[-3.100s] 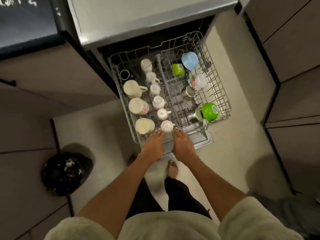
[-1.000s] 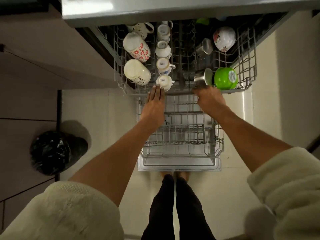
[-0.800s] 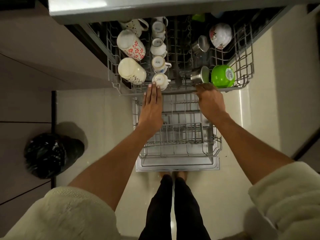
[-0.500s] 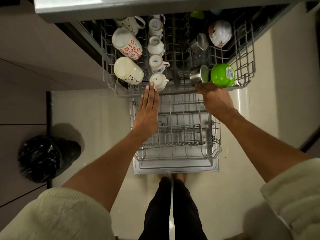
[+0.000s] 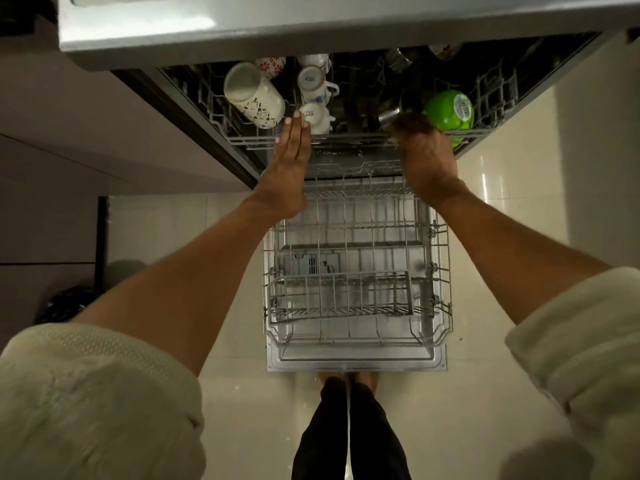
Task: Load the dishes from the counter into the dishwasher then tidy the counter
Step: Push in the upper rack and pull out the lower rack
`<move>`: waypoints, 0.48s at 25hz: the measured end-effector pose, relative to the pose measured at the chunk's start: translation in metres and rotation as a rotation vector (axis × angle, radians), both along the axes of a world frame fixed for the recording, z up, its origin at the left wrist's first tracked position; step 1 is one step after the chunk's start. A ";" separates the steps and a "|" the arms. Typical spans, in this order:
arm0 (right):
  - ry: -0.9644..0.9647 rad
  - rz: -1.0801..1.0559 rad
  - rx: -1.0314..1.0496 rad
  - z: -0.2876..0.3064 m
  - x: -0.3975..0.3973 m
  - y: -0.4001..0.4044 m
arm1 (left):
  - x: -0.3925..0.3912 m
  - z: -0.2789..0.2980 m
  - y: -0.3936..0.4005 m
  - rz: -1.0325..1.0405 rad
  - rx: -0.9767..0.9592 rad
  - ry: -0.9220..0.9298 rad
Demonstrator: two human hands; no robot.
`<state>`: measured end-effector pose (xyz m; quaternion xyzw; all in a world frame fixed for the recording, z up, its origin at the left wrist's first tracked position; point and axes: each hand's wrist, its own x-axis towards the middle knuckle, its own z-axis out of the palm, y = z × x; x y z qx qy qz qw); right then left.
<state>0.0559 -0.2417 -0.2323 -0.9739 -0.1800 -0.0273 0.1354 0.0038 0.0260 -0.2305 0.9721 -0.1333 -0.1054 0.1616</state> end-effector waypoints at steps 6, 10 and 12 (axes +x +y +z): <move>0.006 -0.216 -0.166 -0.019 -0.056 0.000 | -0.014 -0.006 -0.010 0.081 -0.058 -0.124; 0.004 -0.242 -0.276 -0.027 -0.046 -0.001 | -0.019 -0.009 -0.019 0.119 0.057 -0.106; -0.004 -0.259 -0.289 -0.032 -0.037 -0.004 | -0.016 -0.010 -0.022 0.105 0.121 -0.103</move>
